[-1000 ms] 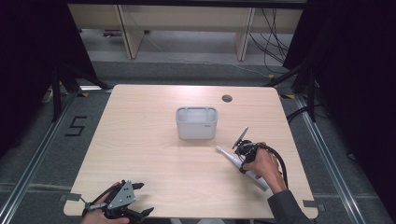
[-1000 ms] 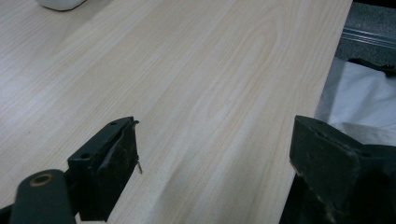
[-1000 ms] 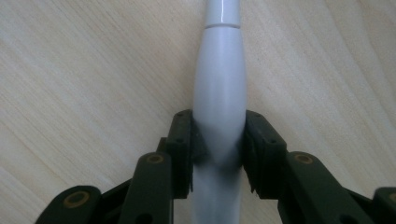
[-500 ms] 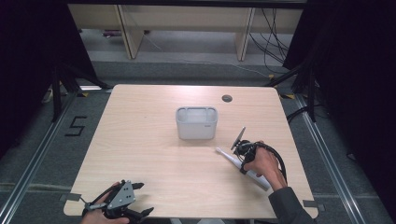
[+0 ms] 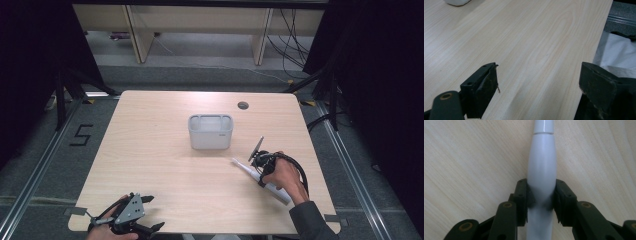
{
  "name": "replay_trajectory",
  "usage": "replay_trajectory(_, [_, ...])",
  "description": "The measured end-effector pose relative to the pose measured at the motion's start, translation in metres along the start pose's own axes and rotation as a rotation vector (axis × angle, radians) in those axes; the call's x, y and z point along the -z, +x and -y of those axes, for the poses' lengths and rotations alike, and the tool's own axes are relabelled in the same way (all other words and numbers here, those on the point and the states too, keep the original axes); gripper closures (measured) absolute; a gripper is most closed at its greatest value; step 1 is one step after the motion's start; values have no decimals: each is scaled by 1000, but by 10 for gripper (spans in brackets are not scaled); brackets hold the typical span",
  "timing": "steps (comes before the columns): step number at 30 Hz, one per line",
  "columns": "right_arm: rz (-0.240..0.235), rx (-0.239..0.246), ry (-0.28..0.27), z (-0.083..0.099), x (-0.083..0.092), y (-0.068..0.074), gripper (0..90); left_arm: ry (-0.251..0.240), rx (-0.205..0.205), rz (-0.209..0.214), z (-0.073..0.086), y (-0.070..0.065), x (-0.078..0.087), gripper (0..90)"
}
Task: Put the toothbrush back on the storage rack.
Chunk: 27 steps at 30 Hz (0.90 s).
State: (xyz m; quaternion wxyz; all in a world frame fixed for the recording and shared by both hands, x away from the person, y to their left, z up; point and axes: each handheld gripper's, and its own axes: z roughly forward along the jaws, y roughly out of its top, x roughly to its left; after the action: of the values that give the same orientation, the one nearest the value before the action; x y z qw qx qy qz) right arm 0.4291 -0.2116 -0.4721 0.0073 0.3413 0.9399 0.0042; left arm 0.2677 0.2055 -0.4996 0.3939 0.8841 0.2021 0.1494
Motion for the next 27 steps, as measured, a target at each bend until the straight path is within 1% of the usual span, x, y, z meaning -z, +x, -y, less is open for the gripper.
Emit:
replay_trajectory(2, [9, 6, -2, 1, 1, 0, 667, 0, 0, 0, 0, 0, 0, 147])
replay_trajectory(3, [4, -7, -13, 5, 4, 1, 667, -5, 3, -1, 0, 0, 0, 147])
replay_trajectory(4, [4, 2, -27, 6, 4, 0, 667, -12, 11, 0, 0, -1, -1, 147])
replay_trajectory(5, [12, 3, -20, 7, 6, 1, 668, -12, 10, -1, 0, -1, -1, 147])
replay_trajectory(6, [15, 11, -25, 9, 7, 0, 667, -12, 11, 0, 0, -1, -1, 147])
replay_trajectory(7, [14, -5, -35, 11, 9, 2, 668, -5, 3, 0, 0, -1, -1, 147])
replay_trajectory(8, [17, 4, -50, 13, 12, 1, 668, -5, 1, -1, 0, -1, 0, 147])
replay_trajectory(9, [24, 0, -61, 16, 16, 2, 668, -5, 1, -1, 0, -1, 0, 147])
replay_trajectory(10, [18, -10, -86, 18, 17, 3, 668, -14, 13, -7, 0, -1, -1, 147])
replay_trajectory(11, [18, -10, -86, 18, 17, 3, 668, -14, 13, -7, 0, -1, -1, 147])
replay_trajectory(12, [19, 0, -109, 21, 20, 2, 668, -12, 12, -2, 0, -1, -1, 147])
replay_trajectory(13, [10, -16, -133, 26, 26, 3, 668, 0, 2, 1, 0, 0, -1, 147])
replay_trajectory(14, [9, -7, -177, 32, 32, 0, 668, -14, 12, -2, 0, -1, -1, 147])
replay_trajectory(16, [-1, -31, -212, 37, 39, -1, 668, -11, 11, -1, 0, -1, -1, 147])
replay_trajectory(17, [5, -33, -239, 40, 42, -2, 668, -22, 14, -1, 0, -2, -2, 147])
replay_trajectory(18, [4, -45, -264, 43, 45, -3, 668, -16, 13, 3, 0, -1, -1, 147])
replay_trajectory(20, [13, -52, -325, 47, 51, -6, 668, -12, 12, 3, 0, -1, -1, 147])
replay_trajectory(22, [11, -103, -371, 51, 56, -6, 668, -11, 11, -2, 0, -1, -1, 147])
replay_trajectory(24, [22, -85, -428, 52, 56, -10, 668, -12, 11, -3, 0, -1, -1, 147])
replay_trajectory(25, [29, -95, -451, 55, 58, -10, 668, -12, 11, -5, 0, -1, -1, 147])
replay_trajectory(26, [35, -125, -458, 55, 59, -9, 668, -13, 11, -5, 0, -1, -1, 147])
replay_trajectory(27, [35, -125, -458, 55, 59, -9, 668, -13, 11, -5, 0, -1, -1, 147])
